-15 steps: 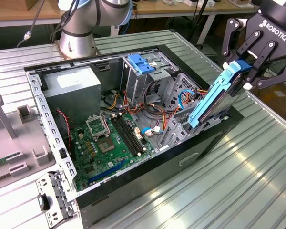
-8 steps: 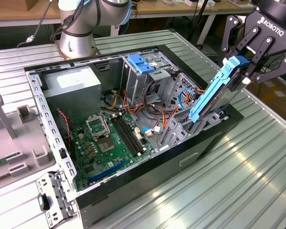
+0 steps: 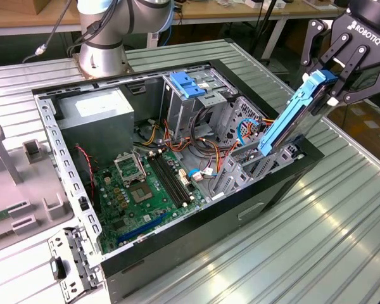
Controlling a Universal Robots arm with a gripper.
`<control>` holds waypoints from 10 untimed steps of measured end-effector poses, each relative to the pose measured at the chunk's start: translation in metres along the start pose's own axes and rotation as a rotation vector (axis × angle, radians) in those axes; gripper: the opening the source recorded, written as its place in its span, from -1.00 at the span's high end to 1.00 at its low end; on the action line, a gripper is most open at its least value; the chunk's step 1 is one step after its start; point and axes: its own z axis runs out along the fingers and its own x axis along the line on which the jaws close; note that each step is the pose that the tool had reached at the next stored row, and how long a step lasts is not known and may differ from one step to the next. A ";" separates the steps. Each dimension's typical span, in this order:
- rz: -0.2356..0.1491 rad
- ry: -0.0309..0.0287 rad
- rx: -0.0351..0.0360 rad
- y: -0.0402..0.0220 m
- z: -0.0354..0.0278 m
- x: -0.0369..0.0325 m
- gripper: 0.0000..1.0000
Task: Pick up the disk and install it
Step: 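Pick up the disk, then insert the disk into the insertion slot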
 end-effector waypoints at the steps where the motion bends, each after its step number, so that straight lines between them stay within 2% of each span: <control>1: 0.000 -0.0001 -0.0001 -0.0019 -0.0001 0.0000 0.28; 3: 0.000 -0.0001 -0.0003 -0.0039 -0.0002 -0.0002 0.28; 10: 0.000 -0.0002 -0.0003 -0.0046 -0.0002 -0.0001 0.28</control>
